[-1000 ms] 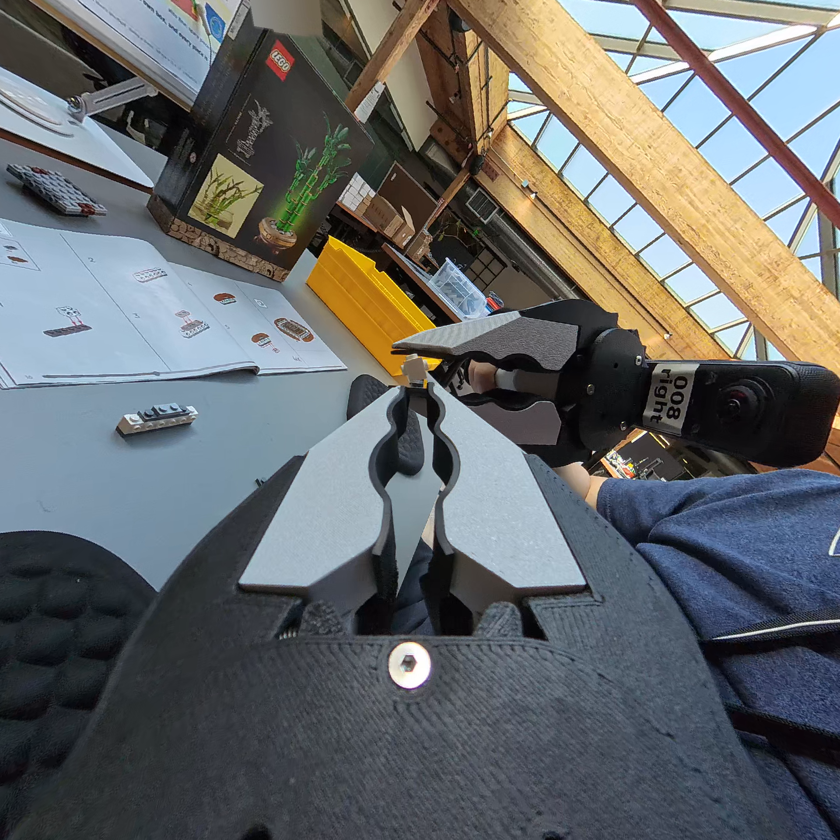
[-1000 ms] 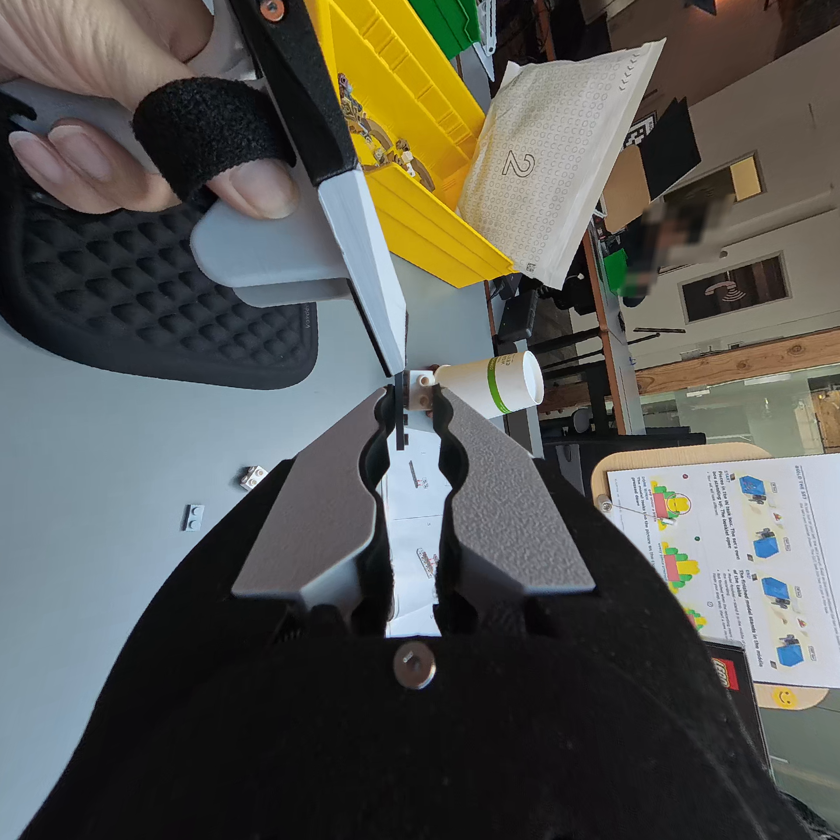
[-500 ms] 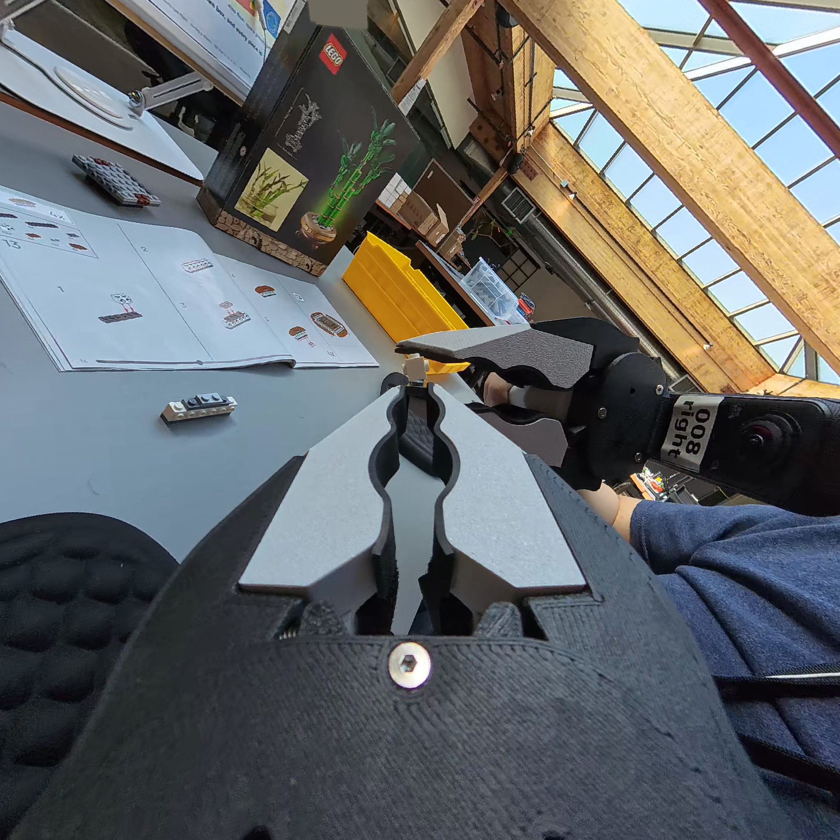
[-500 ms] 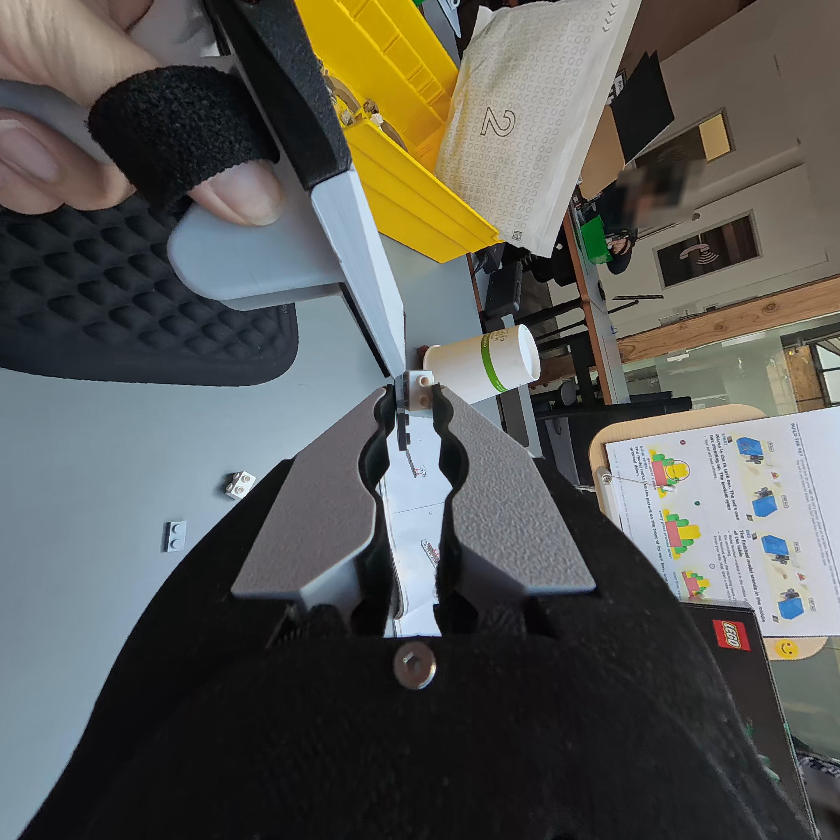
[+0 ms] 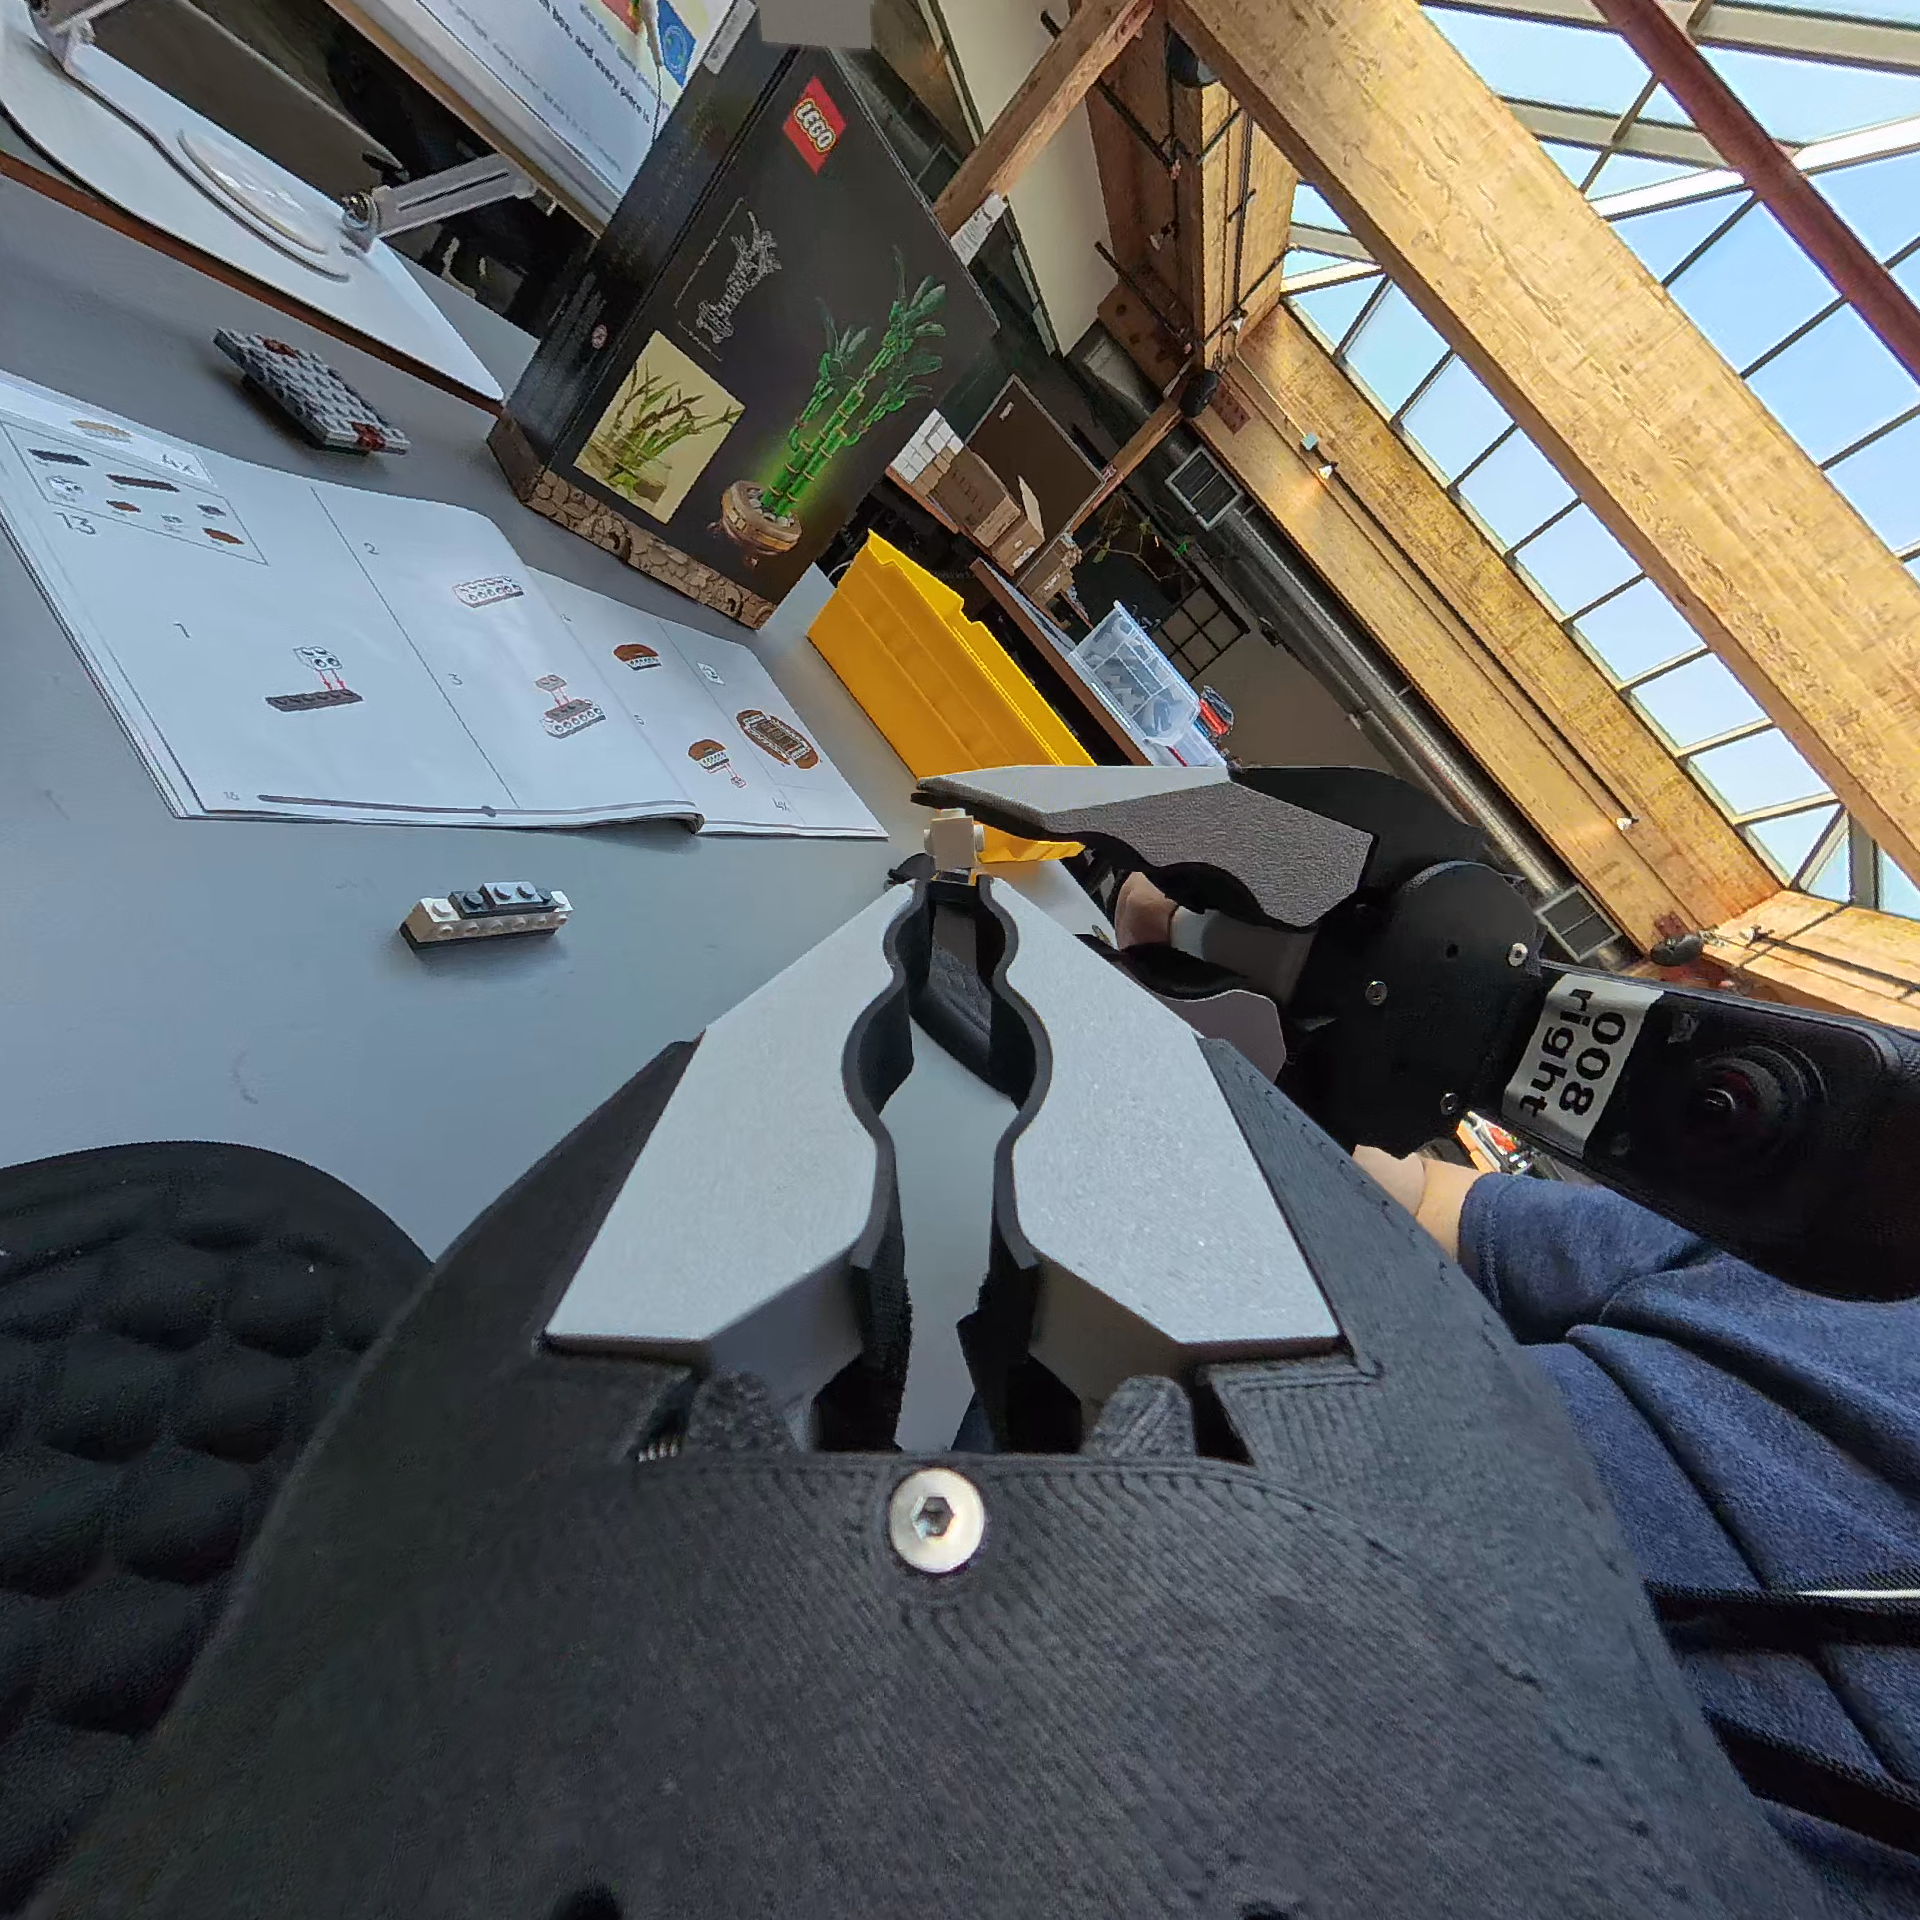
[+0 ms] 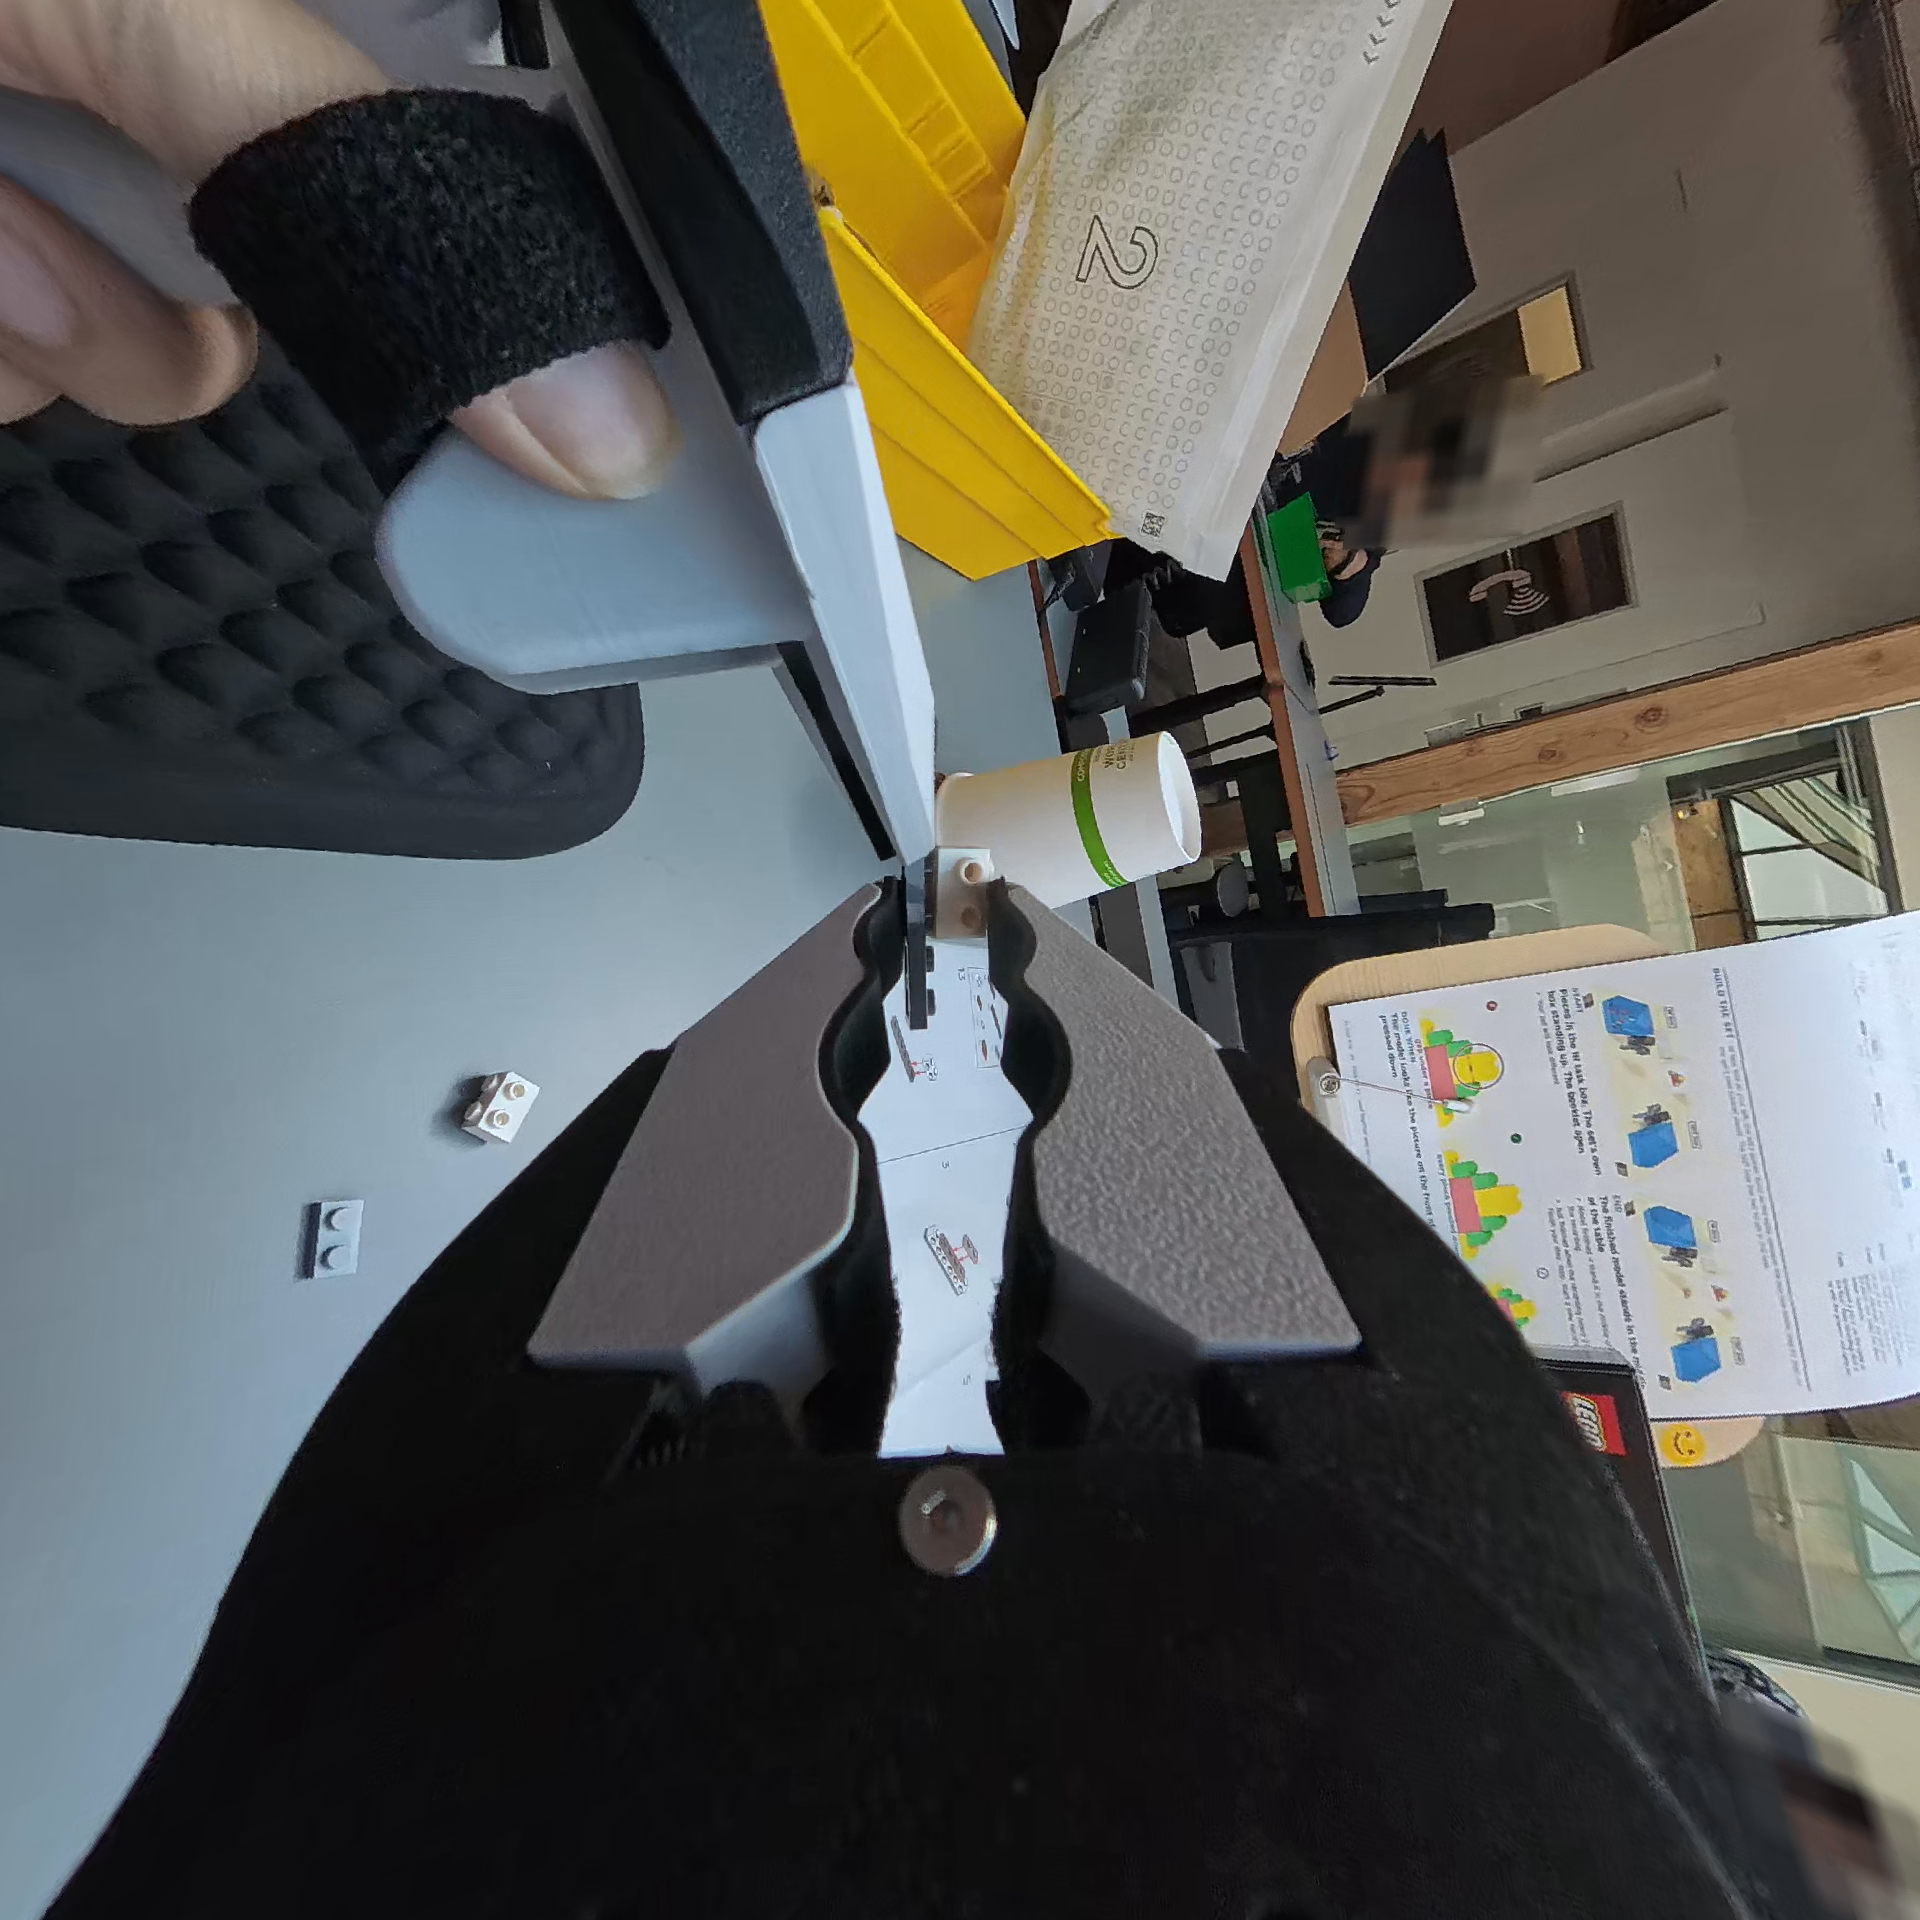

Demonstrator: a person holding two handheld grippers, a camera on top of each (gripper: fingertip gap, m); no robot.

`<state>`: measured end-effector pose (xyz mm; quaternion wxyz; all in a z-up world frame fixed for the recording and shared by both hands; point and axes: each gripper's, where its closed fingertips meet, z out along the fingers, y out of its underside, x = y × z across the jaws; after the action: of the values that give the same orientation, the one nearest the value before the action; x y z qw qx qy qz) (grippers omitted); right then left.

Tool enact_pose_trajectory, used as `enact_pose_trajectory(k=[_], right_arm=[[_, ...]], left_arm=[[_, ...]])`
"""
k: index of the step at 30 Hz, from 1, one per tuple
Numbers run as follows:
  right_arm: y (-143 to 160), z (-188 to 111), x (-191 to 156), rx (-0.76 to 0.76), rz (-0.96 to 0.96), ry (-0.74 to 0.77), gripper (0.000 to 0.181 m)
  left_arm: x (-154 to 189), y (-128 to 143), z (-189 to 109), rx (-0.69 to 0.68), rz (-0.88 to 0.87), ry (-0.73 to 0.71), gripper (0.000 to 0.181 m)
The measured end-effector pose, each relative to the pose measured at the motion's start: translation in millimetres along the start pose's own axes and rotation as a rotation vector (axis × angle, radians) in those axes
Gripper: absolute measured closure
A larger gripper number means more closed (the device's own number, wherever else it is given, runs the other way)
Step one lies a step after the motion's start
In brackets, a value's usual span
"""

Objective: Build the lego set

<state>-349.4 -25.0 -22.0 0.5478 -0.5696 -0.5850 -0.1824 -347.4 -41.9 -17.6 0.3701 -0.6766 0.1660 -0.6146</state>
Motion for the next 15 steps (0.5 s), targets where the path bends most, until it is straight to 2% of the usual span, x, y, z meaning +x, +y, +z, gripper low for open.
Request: enact_pose_trajectory(k=[8,11,15], right_arm=[[4.9,4.3,-3.1,-0.042,-0.032,0.016,0.167],[4.5,4.8,-4.7,-0.013,0.016,-0.015,0.166],[2.8,1.7,-6.7,0.018,0.088,-0.096,0.166]], left_arm=[[-6.8,2.1,2.0,0.007,-0.006,-0.021,0.176],[-7.4,2.8,1.4,0.004,-0.007,-0.019,0.176],[-2.2,5.2,-1.3,-0.038,0.103,0.021,0.172]])
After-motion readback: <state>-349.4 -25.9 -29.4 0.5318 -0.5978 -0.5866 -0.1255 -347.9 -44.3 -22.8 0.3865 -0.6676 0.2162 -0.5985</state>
